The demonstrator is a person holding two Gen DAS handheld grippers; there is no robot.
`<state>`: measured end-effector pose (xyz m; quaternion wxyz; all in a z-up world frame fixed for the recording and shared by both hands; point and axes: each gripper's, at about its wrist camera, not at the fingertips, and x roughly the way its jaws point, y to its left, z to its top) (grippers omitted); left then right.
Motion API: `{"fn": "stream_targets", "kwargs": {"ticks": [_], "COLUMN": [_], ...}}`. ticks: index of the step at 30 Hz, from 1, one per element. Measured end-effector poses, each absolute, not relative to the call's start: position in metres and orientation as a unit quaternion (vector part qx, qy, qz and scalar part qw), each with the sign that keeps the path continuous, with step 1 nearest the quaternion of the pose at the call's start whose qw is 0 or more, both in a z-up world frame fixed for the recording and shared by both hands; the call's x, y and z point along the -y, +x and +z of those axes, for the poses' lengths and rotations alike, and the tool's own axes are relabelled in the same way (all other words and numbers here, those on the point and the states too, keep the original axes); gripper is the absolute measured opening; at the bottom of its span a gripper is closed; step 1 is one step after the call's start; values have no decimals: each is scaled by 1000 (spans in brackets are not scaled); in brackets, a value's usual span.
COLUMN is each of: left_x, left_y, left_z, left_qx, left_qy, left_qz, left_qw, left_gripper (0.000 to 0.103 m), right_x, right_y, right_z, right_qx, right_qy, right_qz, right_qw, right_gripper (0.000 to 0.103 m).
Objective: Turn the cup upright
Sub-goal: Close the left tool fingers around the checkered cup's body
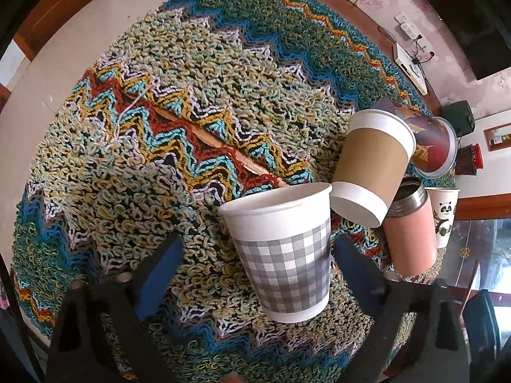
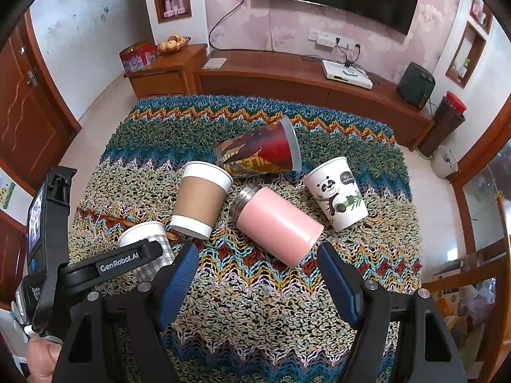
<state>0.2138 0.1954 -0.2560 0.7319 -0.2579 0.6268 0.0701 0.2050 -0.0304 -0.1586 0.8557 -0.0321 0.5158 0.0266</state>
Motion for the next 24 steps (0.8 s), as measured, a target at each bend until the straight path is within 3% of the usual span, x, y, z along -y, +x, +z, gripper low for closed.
{"fn": "stream_targets", "kwargs": {"ticks": [13,17,24], "left_x": [-178,-172,-159], "left_y": [253,260,264], "left_z": [-272,-279,-276], "left_qx": [-664,-673,-667], "left_qy": [-241,-236,-212], "left_qz": [59,60,57], "left_qw": [705,699,712], "left_gripper": [81,68,67], "right_x": [35,38,46], "right_y": [212,212,211], "right_z": [-171,-172,-171], "right_qx": [-527,-528,-528], "right_qy": [-22,-20,-12], "right_qz": [25,24,18], "right_qw": [849,849,849], "right_gripper": [77,77,77]}}
